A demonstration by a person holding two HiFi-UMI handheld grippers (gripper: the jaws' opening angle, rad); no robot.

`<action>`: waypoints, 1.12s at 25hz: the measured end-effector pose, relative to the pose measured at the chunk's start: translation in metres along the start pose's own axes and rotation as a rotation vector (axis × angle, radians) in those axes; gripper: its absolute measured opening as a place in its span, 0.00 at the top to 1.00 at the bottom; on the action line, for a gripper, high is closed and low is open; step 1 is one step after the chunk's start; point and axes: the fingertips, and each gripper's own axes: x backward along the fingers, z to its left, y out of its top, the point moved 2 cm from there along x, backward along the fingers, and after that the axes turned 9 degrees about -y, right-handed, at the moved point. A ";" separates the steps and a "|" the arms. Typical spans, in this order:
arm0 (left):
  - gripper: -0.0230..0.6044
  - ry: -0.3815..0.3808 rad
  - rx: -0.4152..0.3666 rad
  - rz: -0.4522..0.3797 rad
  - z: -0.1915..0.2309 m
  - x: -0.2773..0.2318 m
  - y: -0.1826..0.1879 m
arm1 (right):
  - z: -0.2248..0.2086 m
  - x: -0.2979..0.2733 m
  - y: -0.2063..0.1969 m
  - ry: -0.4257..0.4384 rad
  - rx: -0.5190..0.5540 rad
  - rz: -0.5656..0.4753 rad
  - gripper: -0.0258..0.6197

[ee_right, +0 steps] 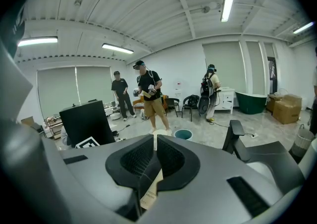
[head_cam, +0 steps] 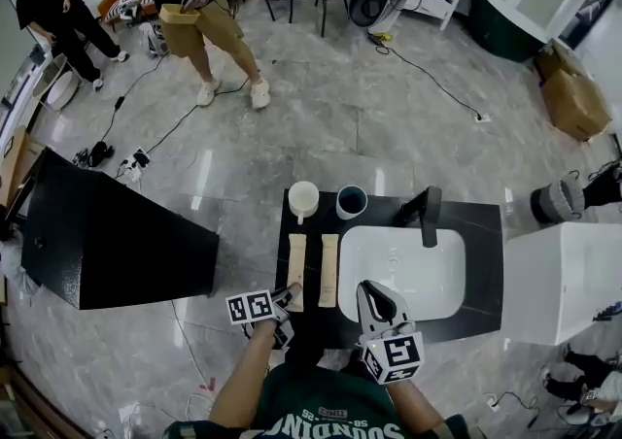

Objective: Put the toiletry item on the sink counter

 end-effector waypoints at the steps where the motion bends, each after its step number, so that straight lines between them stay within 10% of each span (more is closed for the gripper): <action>1: 0.89 0.008 0.006 0.000 0.003 -0.001 0.000 | 0.000 0.000 0.000 -0.001 0.000 0.002 0.88; 28: 0.83 0.257 -0.134 0.068 0.033 -0.013 0.003 | -0.007 0.007 -0.006 -0.011 -0.010 0.033 0.88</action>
